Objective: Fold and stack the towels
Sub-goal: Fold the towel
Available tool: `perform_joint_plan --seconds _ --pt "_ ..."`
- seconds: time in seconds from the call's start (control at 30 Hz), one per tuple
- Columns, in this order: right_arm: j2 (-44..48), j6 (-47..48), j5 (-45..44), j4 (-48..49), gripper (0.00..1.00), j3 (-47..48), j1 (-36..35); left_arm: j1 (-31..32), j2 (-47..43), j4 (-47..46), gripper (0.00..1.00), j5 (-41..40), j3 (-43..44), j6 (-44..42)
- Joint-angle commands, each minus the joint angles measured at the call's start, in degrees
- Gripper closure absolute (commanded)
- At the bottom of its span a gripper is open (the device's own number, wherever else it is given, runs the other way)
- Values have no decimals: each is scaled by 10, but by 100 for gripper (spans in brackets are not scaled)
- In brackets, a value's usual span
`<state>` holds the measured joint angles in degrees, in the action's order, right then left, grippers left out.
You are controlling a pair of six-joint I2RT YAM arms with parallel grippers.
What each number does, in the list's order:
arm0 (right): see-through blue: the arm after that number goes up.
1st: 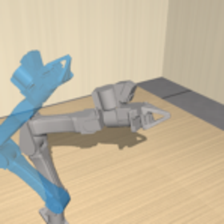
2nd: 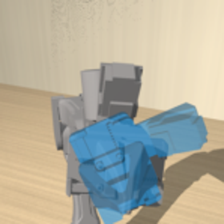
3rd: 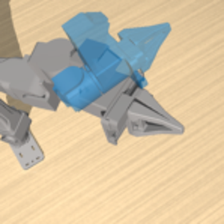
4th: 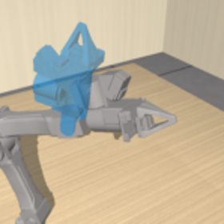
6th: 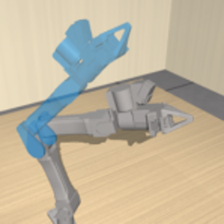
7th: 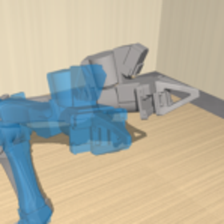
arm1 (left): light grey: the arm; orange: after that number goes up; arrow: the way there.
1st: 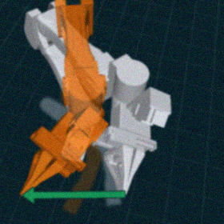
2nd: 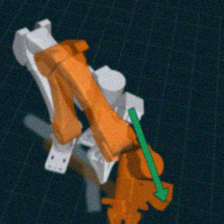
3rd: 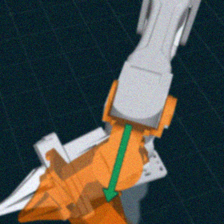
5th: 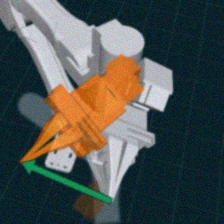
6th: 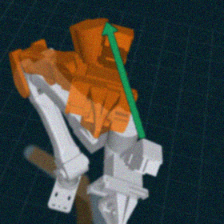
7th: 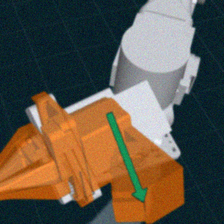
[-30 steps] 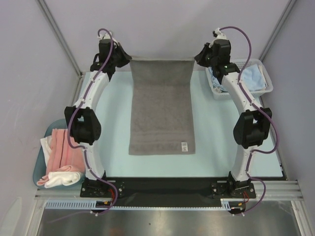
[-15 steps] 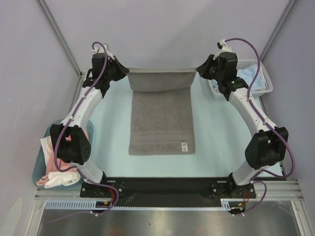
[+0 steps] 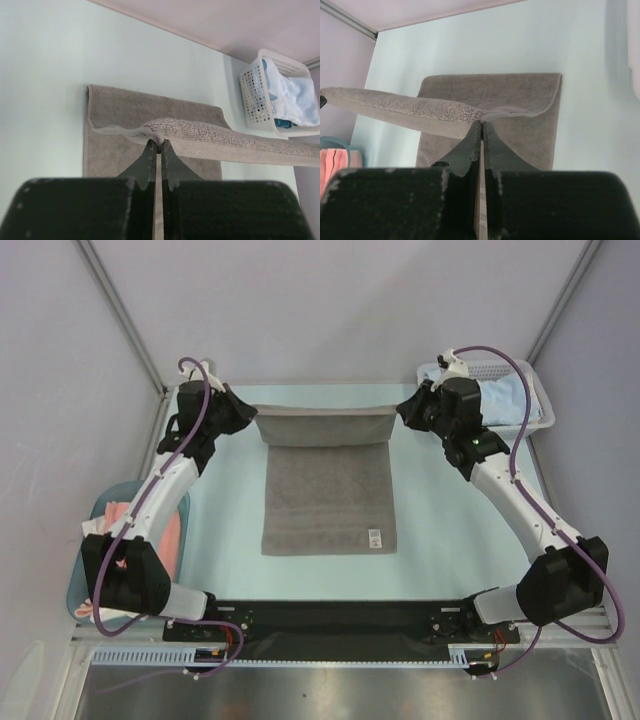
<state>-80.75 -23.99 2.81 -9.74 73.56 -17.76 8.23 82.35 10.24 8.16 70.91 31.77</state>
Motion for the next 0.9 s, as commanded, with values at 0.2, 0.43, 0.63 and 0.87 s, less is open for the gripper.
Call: perform_joint_plan --seconds 0.2,0.43,0.63,0.87 --pt "93 -7 -47 24 100 -75 -23 9 -91 -41 100 -11 -84 11" --pt "139 -20 -48 25 100 -141 -34 25 -148 -45 100 -13 -158 20" --pt "182 -28 -67 24 100 -204 -70 29 -190 -41 100 -17 -213 26" --pt "213 -30 -78 15 100 -256 -83 35 -220 -31 100 -13 -251 21"
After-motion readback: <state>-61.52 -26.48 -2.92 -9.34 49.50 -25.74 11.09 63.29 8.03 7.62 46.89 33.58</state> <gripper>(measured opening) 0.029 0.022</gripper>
